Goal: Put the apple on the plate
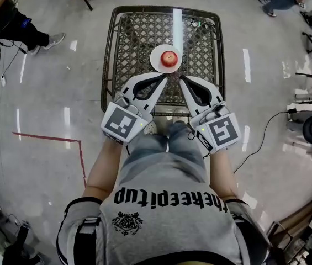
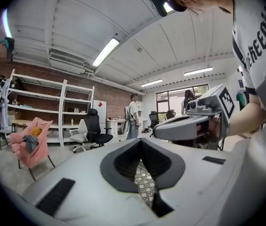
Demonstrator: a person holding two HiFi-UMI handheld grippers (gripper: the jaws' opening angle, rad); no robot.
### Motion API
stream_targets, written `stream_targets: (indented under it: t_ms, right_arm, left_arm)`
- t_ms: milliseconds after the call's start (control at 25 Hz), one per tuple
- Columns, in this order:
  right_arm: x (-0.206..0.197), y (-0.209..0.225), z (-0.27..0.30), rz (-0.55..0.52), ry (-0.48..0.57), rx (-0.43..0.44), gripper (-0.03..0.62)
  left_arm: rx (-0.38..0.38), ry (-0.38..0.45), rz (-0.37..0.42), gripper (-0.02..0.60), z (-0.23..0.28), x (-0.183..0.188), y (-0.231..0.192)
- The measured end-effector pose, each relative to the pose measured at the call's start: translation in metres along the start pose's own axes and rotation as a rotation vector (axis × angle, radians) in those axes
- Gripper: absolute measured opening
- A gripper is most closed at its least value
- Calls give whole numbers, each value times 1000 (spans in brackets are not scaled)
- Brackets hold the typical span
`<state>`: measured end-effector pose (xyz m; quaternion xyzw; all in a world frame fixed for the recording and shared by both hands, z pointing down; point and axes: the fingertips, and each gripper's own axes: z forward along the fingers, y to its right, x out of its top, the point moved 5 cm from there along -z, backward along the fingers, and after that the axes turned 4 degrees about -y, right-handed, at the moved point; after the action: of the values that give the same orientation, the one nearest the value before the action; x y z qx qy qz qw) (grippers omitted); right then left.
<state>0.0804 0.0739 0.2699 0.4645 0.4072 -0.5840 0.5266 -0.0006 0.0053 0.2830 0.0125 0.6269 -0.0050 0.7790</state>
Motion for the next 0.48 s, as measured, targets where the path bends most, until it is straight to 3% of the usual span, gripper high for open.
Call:
stream_targets:
  t_ms: [120, 480]
  right_arm:
    - [3, -5, -6, -3, 12, -9, 3]
    - [10, -7, 1, 4, 25, -26, 3]
  left_arm:
    - [-17, 18, 29, 21, -1, 2, 3]
    - [-60, -9, -23, 21, 3, 2, -5]
